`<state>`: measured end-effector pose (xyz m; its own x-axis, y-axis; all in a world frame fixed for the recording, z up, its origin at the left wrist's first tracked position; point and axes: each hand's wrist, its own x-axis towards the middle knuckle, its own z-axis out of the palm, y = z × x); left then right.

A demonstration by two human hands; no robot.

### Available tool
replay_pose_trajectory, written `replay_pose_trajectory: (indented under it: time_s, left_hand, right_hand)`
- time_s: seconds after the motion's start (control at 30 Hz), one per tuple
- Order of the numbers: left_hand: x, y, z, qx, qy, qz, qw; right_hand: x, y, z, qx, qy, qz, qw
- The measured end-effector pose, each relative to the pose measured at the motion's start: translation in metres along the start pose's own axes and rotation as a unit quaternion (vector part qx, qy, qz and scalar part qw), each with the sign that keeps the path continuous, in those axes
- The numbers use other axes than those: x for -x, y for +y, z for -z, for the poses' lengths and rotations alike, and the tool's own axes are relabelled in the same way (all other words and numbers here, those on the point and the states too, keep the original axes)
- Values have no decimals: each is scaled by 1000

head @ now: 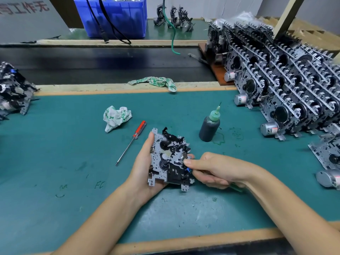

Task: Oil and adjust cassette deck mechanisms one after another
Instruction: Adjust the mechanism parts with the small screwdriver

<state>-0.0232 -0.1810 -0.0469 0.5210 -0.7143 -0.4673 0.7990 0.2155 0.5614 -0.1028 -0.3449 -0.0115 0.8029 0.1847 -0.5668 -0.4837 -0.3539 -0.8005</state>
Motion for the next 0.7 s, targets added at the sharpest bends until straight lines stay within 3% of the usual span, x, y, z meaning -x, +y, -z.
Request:
replay_pose_trajectory:
  time_s: [0.33, 0.57, 0.7]
  left_hand:
    - [1, -2, -3, -20, 6, -11, 1000]
    - [5, 1, -2, -6, -8, 5, 1000]
    - [12, 0, -2, 64, -30, -30, 997]
  right_hand:
    - [1, 0, 6, 43, -28, 3, 999]
    - [4, 6, -5, 66, 64, 26, 995]
    - [5, 17, -6, -76, 126, 74, 986]
